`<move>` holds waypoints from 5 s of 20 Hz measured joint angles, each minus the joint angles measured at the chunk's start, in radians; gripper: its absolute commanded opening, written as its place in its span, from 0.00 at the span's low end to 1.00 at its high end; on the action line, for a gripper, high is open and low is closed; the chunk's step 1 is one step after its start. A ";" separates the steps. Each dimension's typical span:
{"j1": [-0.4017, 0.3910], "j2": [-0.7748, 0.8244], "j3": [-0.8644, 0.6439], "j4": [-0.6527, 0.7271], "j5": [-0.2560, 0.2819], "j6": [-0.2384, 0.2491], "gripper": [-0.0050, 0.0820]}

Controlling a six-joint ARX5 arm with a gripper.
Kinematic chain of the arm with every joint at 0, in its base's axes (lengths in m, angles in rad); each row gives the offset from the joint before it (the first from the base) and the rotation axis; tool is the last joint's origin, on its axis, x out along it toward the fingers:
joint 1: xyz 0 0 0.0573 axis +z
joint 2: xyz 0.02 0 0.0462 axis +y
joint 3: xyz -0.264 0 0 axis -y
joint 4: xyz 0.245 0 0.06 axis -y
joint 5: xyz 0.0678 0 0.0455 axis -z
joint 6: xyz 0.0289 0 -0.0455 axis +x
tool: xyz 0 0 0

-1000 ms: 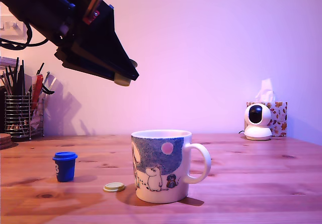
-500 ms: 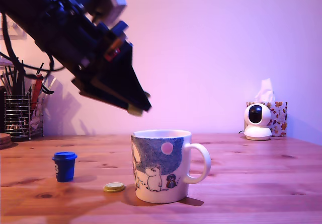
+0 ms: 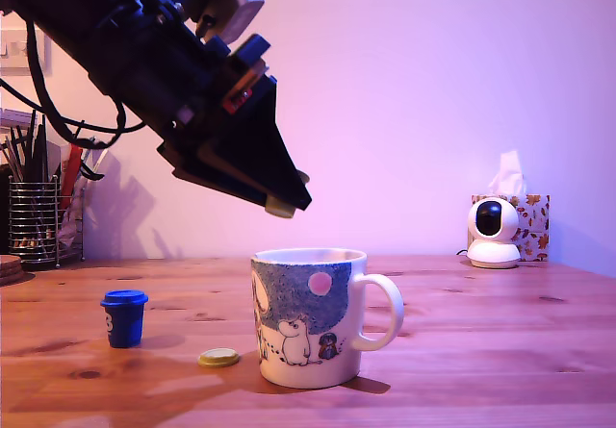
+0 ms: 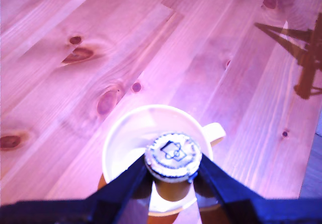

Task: Pick up the coffee capsules on the table and drop them inside the coffee cup

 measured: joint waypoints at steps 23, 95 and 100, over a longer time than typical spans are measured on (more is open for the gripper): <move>-0.003 0.005 0.000 -0.044 -0.009 -0.010 0.03; 0.160 -0.581 -0.611 0.243 -0.382 -0.311 0.71; 0.169 -0.545 -0.611 0.351 -0.383 -0.249 0.71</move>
